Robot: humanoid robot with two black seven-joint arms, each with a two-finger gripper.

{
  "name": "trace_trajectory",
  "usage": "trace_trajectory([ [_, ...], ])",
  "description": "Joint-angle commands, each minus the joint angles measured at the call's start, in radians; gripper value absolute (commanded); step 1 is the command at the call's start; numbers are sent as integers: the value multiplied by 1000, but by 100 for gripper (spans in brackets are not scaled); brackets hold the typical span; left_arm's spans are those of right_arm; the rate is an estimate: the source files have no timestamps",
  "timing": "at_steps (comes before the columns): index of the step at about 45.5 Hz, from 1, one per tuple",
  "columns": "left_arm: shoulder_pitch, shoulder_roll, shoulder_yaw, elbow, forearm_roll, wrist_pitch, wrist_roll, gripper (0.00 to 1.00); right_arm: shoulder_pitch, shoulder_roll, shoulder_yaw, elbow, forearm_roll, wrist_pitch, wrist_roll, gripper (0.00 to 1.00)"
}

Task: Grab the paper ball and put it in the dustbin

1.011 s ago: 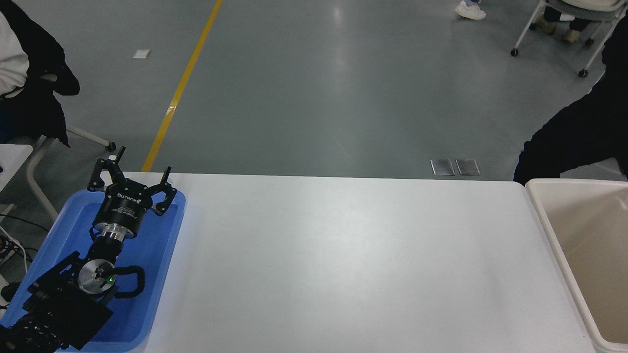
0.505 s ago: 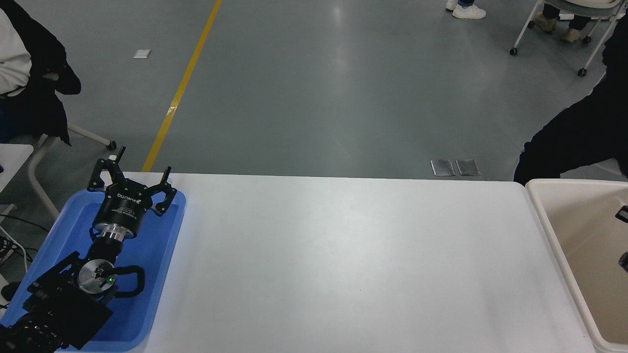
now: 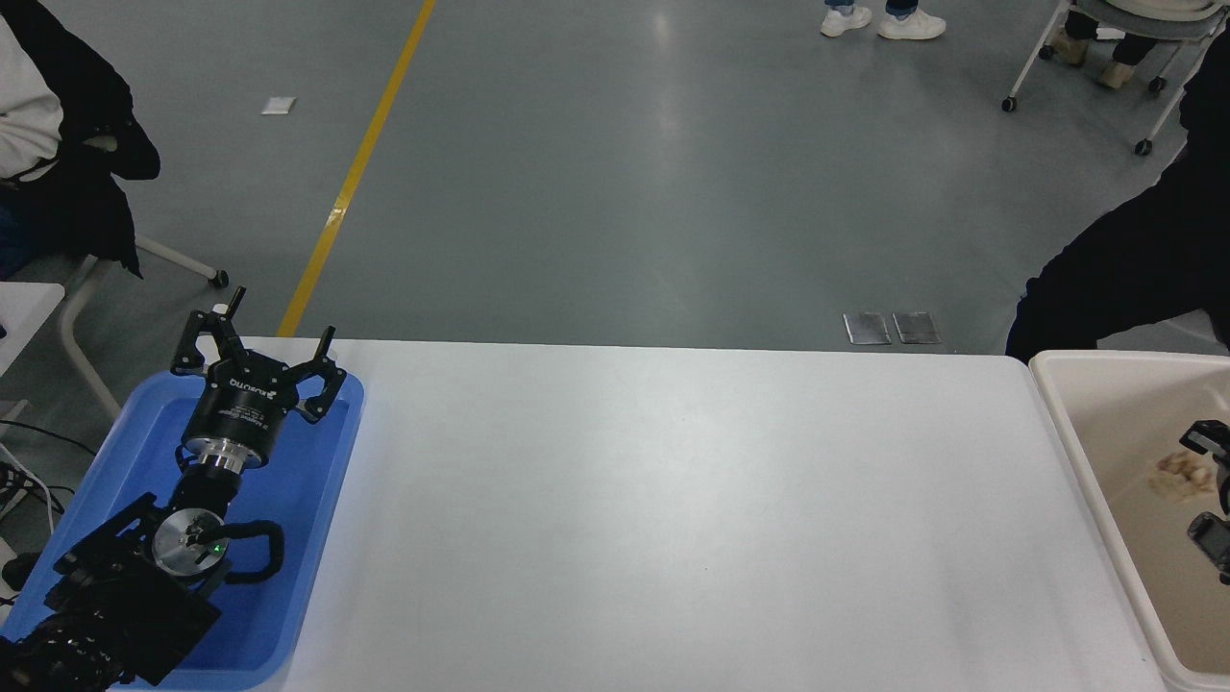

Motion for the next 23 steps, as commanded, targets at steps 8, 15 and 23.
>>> trace_trajectory([
  [8, 0, 0, 1, 0, -2, 0, 0, 100, 101, 9, 191, 22, 0, 5, 11, 100],
  [15, 0, 0, -1, 0, -2, 0, 0, 100, 195, 23, 451, 32, 0, 5, 49, 100],
  [23, 0, 0, -1, 0, -2, 0, 0, 100, 270, 35, 792, 88, -5, 11, 106, 100],
])
